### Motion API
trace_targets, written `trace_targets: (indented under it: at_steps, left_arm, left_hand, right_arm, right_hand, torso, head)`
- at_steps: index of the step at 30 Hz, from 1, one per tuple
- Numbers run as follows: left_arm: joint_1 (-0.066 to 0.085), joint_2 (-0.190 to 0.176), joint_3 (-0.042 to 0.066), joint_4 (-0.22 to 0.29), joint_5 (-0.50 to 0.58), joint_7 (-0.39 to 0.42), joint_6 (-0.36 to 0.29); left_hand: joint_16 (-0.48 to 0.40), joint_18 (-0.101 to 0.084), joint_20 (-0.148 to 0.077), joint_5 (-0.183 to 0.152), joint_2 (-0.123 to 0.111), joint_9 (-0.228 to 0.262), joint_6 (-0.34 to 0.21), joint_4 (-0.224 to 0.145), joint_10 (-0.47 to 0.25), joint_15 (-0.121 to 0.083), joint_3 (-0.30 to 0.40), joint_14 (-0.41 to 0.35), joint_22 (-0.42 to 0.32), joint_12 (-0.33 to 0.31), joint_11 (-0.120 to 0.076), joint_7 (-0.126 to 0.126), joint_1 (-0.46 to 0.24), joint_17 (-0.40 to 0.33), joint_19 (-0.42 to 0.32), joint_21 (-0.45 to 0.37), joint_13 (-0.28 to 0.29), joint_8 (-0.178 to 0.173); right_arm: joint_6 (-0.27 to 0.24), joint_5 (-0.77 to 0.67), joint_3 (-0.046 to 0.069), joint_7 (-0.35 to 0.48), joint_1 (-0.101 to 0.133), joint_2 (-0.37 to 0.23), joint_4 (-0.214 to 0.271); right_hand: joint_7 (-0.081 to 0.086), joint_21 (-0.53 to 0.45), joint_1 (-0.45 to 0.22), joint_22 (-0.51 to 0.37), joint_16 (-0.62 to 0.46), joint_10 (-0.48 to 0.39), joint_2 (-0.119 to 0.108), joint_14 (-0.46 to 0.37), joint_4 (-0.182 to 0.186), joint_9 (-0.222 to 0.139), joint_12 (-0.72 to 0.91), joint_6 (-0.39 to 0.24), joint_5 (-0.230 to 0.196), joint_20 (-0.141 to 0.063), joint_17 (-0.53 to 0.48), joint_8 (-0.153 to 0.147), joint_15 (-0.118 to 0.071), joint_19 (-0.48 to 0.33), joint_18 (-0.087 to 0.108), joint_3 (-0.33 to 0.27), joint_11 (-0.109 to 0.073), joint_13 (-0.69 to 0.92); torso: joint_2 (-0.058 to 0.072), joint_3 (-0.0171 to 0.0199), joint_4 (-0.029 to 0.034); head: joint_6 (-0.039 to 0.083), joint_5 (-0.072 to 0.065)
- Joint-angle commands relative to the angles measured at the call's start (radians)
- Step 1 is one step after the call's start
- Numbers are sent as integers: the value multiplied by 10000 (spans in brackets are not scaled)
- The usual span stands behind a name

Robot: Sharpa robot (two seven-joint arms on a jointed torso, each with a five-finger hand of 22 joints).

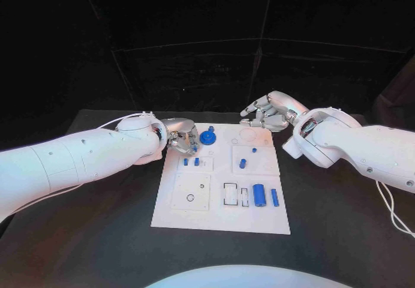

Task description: Assemble the parts on the task board

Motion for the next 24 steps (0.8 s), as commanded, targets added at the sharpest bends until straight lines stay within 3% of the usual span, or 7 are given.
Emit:
trace_targets:
  at_steps: [1,14,24]
  left_arm:
    - [-5,36,-10,-43,-111,-155,302]
    - [-11,82,-11,-114,-145,-250,272]
    - [-12,50,-10,-98,-146,-210,177]
  left_hand:
    - [24,-133,9,14,-84,-21,58,10,63,8,30,209,17,-79,26,7,-34,-16,54,35,-27,-84]
    - [27,-144,77,14,-174,-293,-520,44,-63,98,114,172,88,-362,137,141,-77,-95,10,71,-164,-617]
    - [26,-151,88,15,-159,-324,-534,62,-54,107,144,165,134,-392,146,155,-80,-112,14,114,-175,-666]
  right_arm:
    - [41,12,5,93,17,11,7]
    - [41,12,5,97,17,22,-5]
    - [44,12,5,98,17,22,-9]
  right_hand:
    - [-4,-44,19,-2,-13,-10,57,311,1,-12,-1,-80,60,1,9,64,-55,-78,106,-34,-1,1]
    - [-4,-44,19,-2,-13,-10,57,311,1,-12,-1,-80,60,1,9,64,-55,-78,106,-34,-1,1]
    - [-4,-44,19,-2,-13,-10,57,311,1,-12,-1,-80,60,1,9,64,-55,-78,106,-34,-1,1]
  torso:
    - [6,-4,0]
    - [-2,-2,10]
    - [2,-2,8]
  head:
    - [-6,1]
    - [-29,-6]
    - [-31,0]
